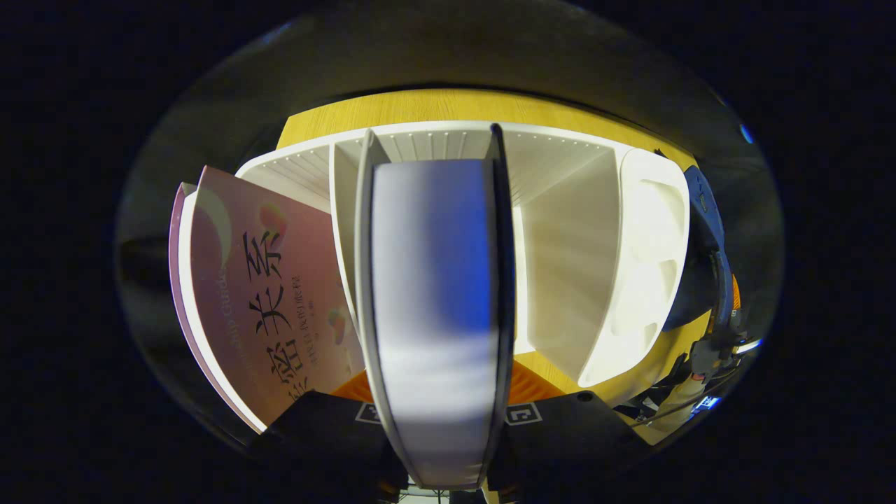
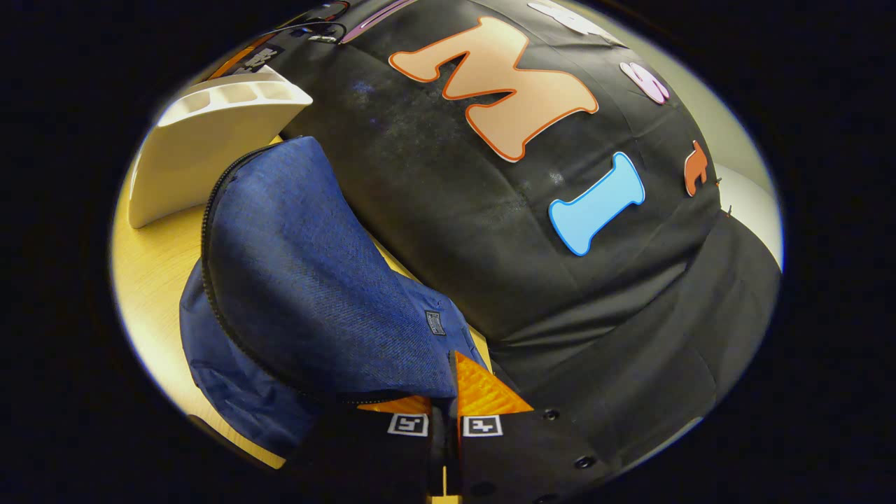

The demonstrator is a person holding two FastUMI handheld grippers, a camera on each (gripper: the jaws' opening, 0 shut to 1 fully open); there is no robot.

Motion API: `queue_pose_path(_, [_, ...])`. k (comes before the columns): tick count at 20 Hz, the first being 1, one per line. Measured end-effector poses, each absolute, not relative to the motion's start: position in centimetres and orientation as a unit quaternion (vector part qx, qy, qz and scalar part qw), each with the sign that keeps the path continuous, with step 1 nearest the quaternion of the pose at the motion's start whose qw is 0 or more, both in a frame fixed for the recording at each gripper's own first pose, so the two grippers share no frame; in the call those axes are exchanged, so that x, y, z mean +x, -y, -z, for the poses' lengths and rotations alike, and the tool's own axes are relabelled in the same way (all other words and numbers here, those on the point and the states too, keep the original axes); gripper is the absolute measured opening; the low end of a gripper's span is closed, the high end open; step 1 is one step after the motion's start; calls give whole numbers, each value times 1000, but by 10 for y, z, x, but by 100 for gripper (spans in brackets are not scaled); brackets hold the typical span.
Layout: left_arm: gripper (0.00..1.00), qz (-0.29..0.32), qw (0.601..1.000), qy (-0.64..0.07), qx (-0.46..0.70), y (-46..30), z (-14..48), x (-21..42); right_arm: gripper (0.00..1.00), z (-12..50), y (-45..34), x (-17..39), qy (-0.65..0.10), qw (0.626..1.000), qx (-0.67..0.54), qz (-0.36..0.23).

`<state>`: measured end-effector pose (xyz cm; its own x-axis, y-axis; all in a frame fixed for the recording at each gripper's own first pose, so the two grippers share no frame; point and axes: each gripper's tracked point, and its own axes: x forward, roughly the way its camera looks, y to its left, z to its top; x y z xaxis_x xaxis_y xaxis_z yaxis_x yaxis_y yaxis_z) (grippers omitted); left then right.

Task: Open the schoolbag, grab two books from the bookshelf and put them into the schoolbag.

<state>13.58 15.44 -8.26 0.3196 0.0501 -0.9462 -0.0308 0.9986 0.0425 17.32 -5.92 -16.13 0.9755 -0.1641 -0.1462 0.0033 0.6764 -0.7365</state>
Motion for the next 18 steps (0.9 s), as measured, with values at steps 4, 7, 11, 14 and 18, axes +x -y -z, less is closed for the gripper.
queue_pose_path(4, [40,-57,818,-571,33,-171,69,129,2,160,61,174,-100,911,-397,47])
queue_pose_path(7, [39,-56,823,-563,44,-167,48,114,2,160,62,173,-101,913,-394,45])
queue_pose_path(11, [41,-63,830,-555,-4,-154,22,81,4,161,64,172,-101,914,-391,41])
queue_pose_path(14, [41,-59,830,-553,-53,-141,0,49,4,160,65,172,-102,917,-383,39])
queue_pose_path(18, [40,-62,844,-528,-67,-140,-30,17,2,161,65,170,-103,918,-381,34])
